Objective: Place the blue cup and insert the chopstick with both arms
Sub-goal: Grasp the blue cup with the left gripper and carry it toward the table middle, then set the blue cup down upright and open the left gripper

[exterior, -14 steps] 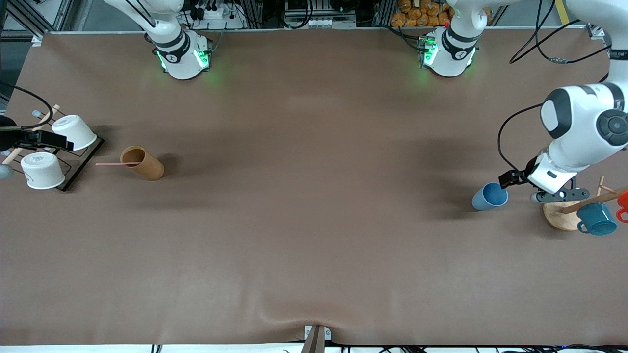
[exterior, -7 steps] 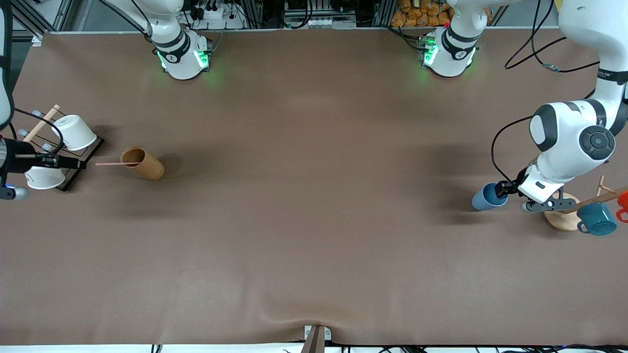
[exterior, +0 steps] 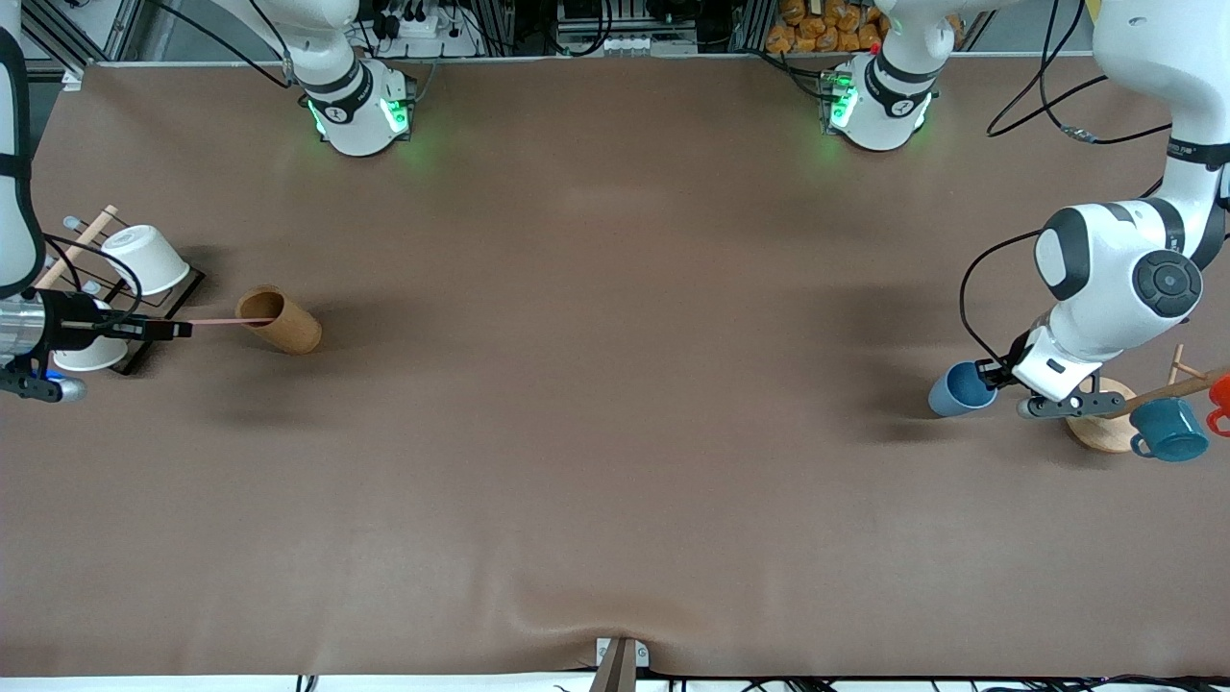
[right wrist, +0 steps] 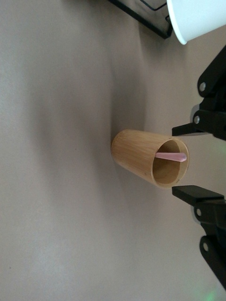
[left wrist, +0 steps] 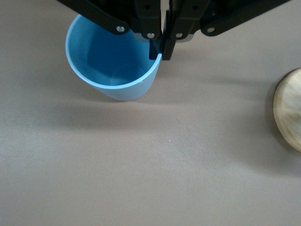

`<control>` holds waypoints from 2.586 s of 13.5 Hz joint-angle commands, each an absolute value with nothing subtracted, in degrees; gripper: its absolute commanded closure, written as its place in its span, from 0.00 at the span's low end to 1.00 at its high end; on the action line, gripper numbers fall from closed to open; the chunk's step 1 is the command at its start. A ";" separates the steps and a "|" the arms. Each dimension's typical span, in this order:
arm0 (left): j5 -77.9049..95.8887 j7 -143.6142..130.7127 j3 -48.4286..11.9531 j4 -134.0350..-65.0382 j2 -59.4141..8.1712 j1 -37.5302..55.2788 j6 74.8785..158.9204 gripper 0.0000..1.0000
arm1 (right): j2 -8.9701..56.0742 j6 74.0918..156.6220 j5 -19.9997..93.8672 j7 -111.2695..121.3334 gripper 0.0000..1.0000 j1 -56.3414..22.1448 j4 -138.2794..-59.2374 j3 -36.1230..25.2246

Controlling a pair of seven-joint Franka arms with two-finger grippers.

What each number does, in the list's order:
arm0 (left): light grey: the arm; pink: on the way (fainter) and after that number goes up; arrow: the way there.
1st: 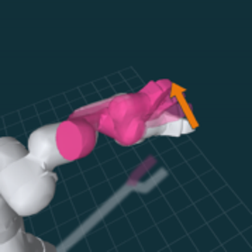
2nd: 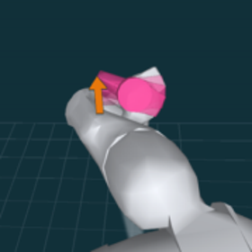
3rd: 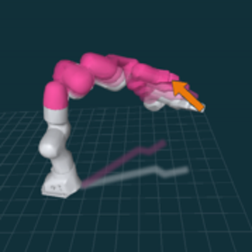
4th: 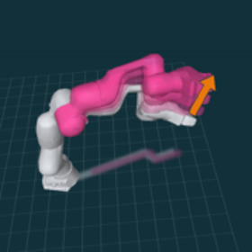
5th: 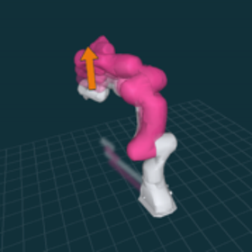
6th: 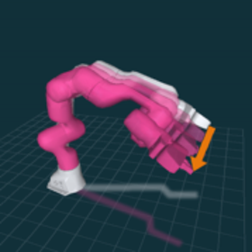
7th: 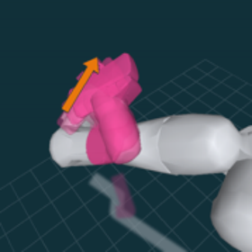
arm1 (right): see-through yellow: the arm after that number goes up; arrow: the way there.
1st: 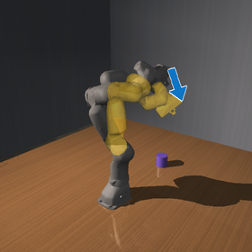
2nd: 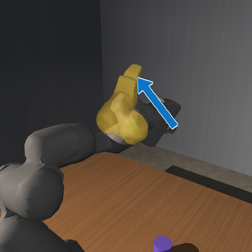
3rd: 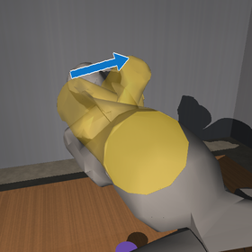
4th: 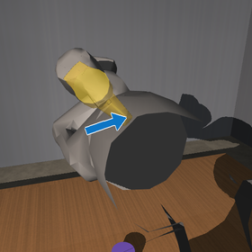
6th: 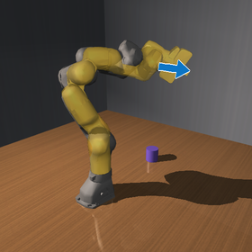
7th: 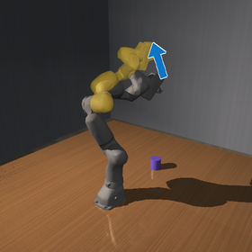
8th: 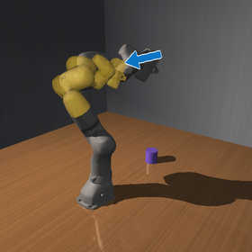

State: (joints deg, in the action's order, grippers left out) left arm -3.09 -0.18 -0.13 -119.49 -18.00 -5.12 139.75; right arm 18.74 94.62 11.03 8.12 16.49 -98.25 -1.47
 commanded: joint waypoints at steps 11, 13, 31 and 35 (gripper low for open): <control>-2.46 -27.02 -28.99 -110.05 -12.56 -1.25 122.78 1.00 | 21.01 94.40 14.24 6.33 0.69 18.02 -99.49 -0.88; -2.72 -36.25 -29.18 -106.81 -16.06 5.76 122.78 1.00 | 21.00 94.31 14.15 4.66 0.72 17.49 -99.58 -0.88; -14.85 -69.78 -27.77 -92.29 -37.97 29.18 124.19 0.35 | 20.74 91.59 14.15 2.56 0.95 16.96 -98.09 -0.70; -14.42 -71.10 -27.77 -92.29 -34.12 27.08 123.23 0.00 | 20.48 90.27 13.63 1.50 0.97 16.61 -96.51 -0.62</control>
